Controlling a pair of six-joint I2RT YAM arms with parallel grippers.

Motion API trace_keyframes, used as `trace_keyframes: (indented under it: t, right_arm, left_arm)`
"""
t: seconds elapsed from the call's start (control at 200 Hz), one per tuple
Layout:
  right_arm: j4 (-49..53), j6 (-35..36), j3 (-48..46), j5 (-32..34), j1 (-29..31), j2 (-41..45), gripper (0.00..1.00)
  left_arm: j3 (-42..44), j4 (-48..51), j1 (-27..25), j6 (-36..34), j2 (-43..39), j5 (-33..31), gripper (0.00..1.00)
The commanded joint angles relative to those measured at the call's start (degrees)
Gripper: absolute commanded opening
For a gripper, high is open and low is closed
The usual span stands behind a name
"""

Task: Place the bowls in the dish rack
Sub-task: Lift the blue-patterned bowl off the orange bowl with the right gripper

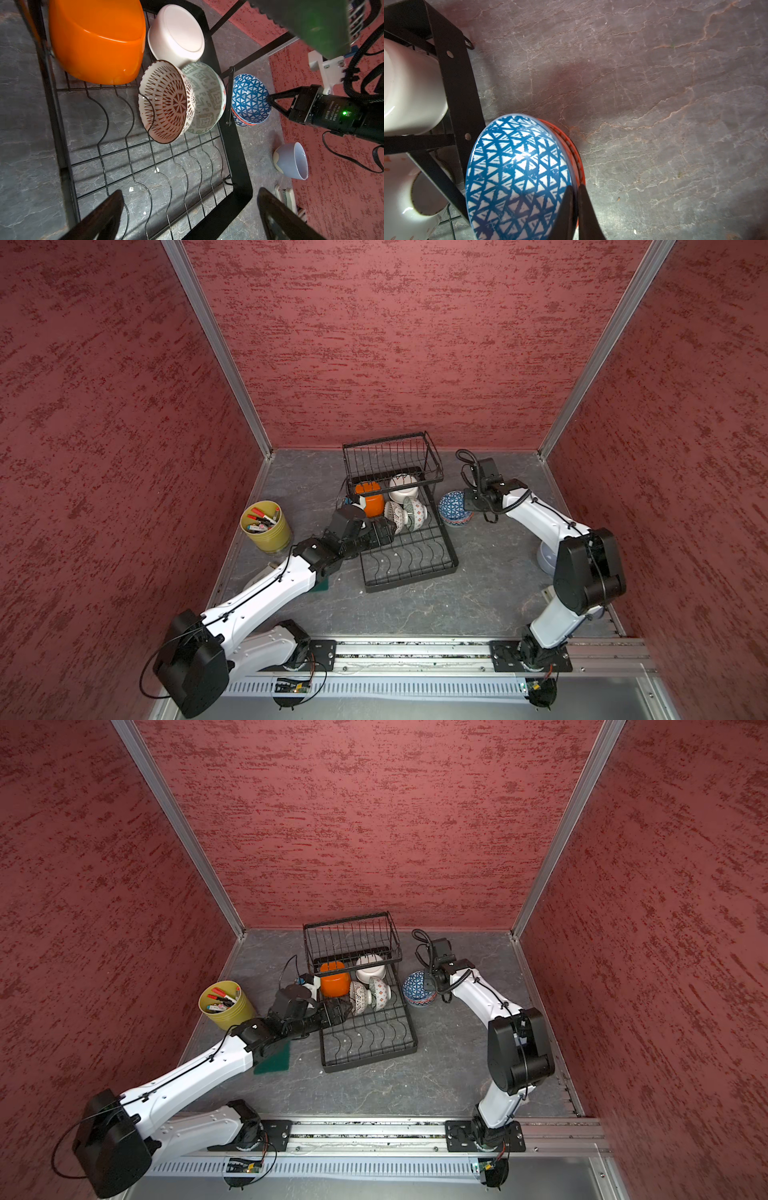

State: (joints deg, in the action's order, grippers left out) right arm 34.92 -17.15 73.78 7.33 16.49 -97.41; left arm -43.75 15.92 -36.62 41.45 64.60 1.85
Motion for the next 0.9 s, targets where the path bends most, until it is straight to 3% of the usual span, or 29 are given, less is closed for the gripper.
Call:
trace_keyframes:
  t: [0.0,0.145,0.581,0.897]
  right_arm:
    - [-0.90,-0.72,2.01,0.16,-0.13,-0.47,0.16]
    - [-0.66,-0.88,2.10,0.53,-0.09,-1.05,0.22]
    - [0.02,-0.88,2.43,3.33,-0.12,-2.95,0.26]
    - [0.42,-0.60,3.26,2.86,-0.11,-4.42,0.19]
  left_arm:
    - [-0.65,-1.44,-0.26,-1.08,0.61,-0.27,1.00]
    - [-0.43,-1.60,-0.32,-1.00,0.70,-0.22,1.00]
    - [0.09,-1.53,-0.55,-0.84,0.70,-0.11,1.00]
    - [0.32,-1.62,-0.55,-0.68,0.88,-0.09,1.00]
